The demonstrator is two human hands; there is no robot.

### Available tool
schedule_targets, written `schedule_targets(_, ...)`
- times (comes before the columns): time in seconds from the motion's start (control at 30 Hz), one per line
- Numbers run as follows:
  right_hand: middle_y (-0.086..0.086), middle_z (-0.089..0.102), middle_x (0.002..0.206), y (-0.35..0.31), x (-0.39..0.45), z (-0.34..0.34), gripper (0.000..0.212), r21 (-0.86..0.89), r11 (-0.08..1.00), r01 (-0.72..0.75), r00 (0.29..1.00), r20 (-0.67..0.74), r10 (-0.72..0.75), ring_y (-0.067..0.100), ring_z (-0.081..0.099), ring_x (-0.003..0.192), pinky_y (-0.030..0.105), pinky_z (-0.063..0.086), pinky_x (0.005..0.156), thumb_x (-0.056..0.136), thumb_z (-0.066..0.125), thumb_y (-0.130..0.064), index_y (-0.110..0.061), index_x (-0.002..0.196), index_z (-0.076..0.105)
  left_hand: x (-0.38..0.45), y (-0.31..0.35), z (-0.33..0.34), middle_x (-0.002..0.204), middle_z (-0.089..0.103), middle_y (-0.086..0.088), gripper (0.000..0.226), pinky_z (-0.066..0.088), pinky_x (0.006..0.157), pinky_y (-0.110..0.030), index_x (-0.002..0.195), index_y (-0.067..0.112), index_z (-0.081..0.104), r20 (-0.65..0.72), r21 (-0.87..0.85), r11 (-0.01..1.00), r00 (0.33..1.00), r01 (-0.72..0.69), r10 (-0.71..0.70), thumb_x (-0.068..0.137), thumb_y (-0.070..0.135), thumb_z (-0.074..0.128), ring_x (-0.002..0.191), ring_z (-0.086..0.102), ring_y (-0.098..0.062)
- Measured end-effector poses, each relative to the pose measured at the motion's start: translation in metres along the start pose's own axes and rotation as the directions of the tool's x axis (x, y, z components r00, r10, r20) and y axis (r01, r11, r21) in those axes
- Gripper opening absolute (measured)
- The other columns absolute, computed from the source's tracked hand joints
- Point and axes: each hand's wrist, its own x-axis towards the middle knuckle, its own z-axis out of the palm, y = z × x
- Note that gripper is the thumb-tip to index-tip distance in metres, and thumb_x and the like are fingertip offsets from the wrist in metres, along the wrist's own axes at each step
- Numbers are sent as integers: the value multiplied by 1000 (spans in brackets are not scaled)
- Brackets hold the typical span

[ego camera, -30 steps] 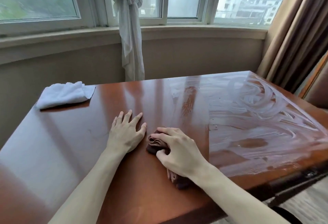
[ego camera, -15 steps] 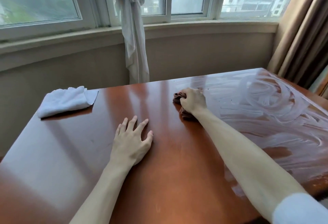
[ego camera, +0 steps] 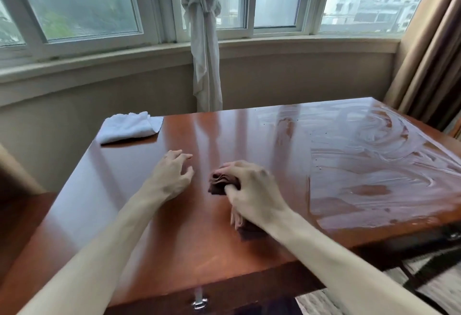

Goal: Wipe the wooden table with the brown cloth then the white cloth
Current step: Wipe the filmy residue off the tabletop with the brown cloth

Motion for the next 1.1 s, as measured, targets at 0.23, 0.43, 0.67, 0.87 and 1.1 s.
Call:
schedule_targets(0.23, -21, 51, 146, -18, -21, 31, 53, -31, 995, 90, 963, 258, -79, 6, 42, 138, 33, 41, 109, 83, 57, -32, -43, 135, 60, -58, -38, -1, 155, 39, -12, 67, 19, 123, -41, 148, 27, 47, -34, 117, 992, 999, 46, -43, 90, 59, 35, 147, 28, -30)
schedule_targets(0.43, -1, 70, 122, 76, 78, -7, 43, -220, 920, -325, 936, 67, 347, 34, 62, 116, 41, 49, 93, 75, 50, -31, -30, 112, 72, -63, -44, 3, 158, 37, -7, 81, 17, 124, -42, 147, 36, 46, -37, 161, 987, 999, 11, -6, 79, 67, 15, 149, 25, -28)
schedule_targets(0.67, 0, 74, 111, 64, 65, -10, 43, -223, 913, -341, 939, -28, 344, 34, 64, 106, 40, 52, 89, 75, 47, -29, -25, 105, 78, -66, -37, -4, 154, 41, -7, 72, 23, 122, -42, 144, 33, 50, -42, 158, 987, 999, 21, -14, 83, 61, 25, 145, 32, -28)
schedule_targets(0.87, 0, 71, 112, -62, 17, 35, 32, -145, 985, -96, 994, 41, 103, 32, 65, 102, 42, 54, 86, 83, 57, -24, -27, 109, 76, -70, -32, -10, 155, 40, -6, 74, 27, 119, -44, 144, 33, 49, -3, 142, 989, 999, 34, -34, 80, 61, 26, 143, 33, -29)
schedule_targets(1.1, 3, 60, 135, -102, -35, 95, 48, -214, 971, -108, 993, 16, 114, 33, 53, 125, 45, 49, 95, 92, 50, -18, -17, 139, 58, -71, -38, -9, 156, 38, -6, 45, 27, 115, -40, 148, 31, 48, -35, 136, 990, 999, -27, 32, 102, 32, 50, 142, 33, -27)
